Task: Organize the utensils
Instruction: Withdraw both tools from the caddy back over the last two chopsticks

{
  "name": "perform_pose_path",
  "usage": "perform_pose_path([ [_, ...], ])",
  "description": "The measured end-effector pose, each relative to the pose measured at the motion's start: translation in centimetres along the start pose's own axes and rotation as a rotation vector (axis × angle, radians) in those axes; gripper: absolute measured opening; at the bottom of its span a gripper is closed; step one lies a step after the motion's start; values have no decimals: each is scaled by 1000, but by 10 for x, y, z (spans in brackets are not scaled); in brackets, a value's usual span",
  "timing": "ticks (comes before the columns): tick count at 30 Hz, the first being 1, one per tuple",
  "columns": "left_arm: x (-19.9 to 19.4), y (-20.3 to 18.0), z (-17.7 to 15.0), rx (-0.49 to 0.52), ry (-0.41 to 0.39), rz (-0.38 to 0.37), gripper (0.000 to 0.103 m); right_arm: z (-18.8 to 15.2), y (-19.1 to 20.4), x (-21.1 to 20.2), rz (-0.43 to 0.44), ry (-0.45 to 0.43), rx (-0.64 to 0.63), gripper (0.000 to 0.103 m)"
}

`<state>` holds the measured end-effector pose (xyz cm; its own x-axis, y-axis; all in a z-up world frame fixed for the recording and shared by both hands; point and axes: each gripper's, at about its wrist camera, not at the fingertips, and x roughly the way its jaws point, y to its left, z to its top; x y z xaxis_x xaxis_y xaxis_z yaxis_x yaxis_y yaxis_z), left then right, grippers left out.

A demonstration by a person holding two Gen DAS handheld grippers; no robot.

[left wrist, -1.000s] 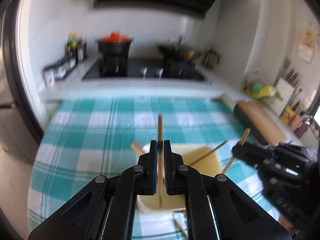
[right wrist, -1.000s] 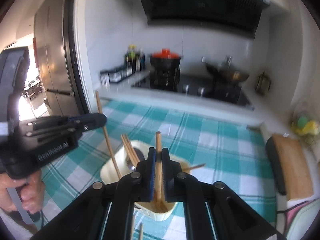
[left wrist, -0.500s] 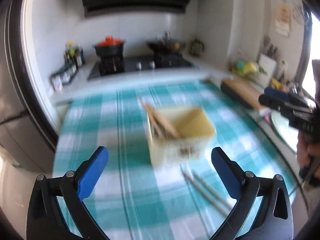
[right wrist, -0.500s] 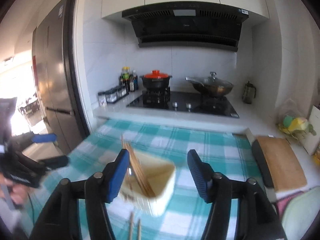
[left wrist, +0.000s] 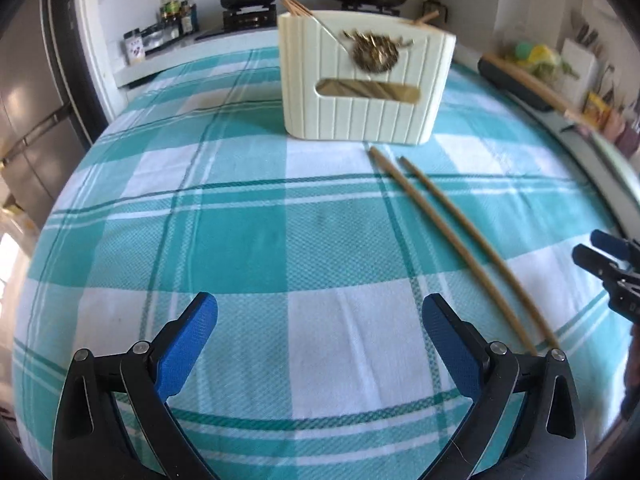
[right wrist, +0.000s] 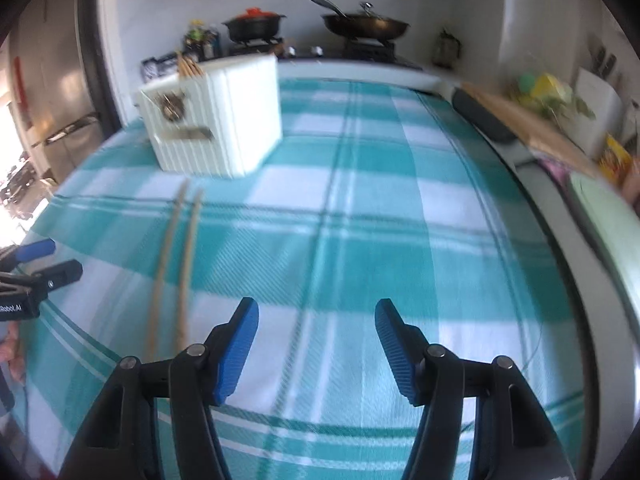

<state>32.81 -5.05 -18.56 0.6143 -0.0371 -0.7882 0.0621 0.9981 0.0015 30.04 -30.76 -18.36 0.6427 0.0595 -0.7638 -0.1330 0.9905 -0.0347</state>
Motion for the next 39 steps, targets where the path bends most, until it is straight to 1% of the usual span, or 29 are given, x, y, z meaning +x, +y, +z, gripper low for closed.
perform_pose_path([
  [2, 6, -8, -1, 20, -2, 13, 102, -4, -2, 6, -15, 7, 11, 62],
  [4, 13, -14, -4, 42, 14, 35, 102, -8, -5, 12, -23, 19, 27, 62],
  [6, 18, -15, -7, 49, 33, 40, 102, -13, -7, 18, -26, 39, 34, 62],
  [11, 22, -6, -8, -11, 52, 0, 103, -11, -6, 20, -31, 39, 35, 63],
  [19, 23, -11, -8, -20, 44, 14, 103, -12, -6, 20, -30, 40, 35, 64],
  [31, 25, -10, -7, -24, 46, 10, 103, -12, -7, 20, -30, 40, 35, 64],
  [35, 24, -8, -6, -31, 46, -3, 103, -12, -7, 20, -29, 40, 36, 64],
  [39, 20, -2, -5, -73, 35, -51, 103, -12, -7, 20, -29, 40, 37, 64],
])
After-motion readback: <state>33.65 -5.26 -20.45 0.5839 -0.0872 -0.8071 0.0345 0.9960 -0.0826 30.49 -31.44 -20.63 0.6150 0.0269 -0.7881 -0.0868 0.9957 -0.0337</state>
